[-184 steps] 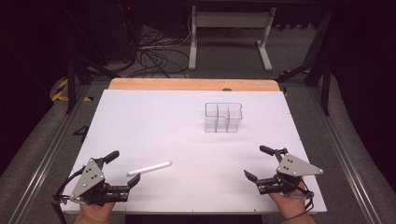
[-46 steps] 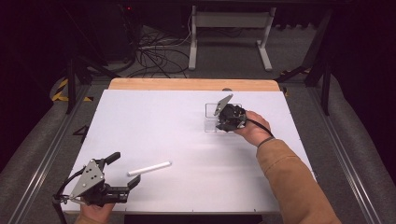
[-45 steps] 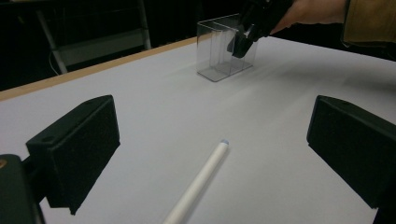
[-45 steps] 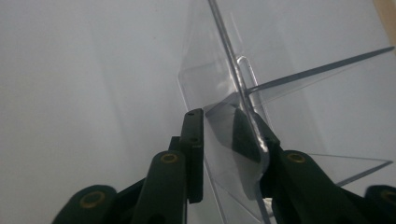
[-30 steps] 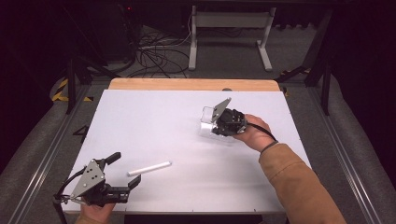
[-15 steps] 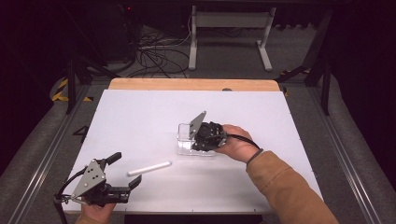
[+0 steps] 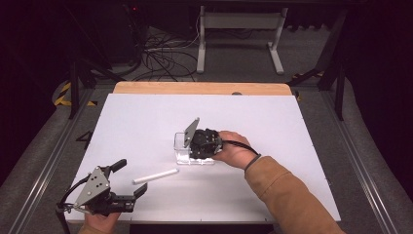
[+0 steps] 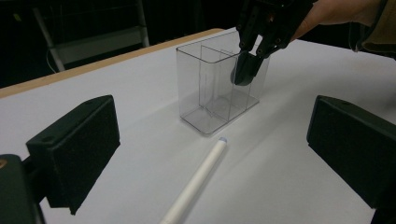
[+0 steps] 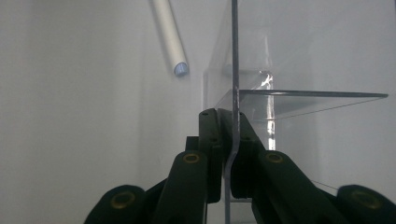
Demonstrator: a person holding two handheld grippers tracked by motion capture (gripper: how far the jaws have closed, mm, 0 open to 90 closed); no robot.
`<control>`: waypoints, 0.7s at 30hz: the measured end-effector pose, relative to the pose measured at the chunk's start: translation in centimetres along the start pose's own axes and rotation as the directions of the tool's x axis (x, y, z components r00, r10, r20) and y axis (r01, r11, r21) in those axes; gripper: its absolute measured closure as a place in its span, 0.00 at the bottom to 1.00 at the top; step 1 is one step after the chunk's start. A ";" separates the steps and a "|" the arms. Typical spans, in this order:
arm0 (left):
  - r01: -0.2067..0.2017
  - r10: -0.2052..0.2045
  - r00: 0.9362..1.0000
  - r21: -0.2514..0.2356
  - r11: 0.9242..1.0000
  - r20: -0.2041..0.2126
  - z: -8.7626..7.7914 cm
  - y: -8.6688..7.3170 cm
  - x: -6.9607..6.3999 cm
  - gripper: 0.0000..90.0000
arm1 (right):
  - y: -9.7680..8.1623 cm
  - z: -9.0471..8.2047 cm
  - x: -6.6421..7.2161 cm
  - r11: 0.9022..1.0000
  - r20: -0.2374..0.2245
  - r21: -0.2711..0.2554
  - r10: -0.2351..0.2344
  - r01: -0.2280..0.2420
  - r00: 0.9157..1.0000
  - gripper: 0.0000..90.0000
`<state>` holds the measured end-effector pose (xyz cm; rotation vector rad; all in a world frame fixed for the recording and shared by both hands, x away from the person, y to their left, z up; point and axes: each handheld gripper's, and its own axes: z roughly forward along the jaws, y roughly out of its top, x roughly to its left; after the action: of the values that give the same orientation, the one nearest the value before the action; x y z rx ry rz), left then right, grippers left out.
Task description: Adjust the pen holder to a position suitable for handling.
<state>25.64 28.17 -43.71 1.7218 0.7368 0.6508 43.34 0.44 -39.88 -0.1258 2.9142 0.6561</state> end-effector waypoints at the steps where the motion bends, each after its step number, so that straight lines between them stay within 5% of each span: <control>1: 0.000 0.000 1.000 0.000 1.000 0.000 0.0 0.0 0.0 0.04 | 0.0 0.0 -0.1 1.000 0.003 0.003 0.005 -0.005 1.000 0.96; 21: -0.017 0.017 1.000 0.007 1.000 0.001 0.2 0.1 0.0 0.04 | -0.2 0.1 -0.4 0.999 0.000 -0.010 0.034 -0.034 0.999 0.95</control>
<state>25.76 28.06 -43.68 1.7359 0.7254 0.6596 43.73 0.27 -39.97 -0.0770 2.9191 0.6762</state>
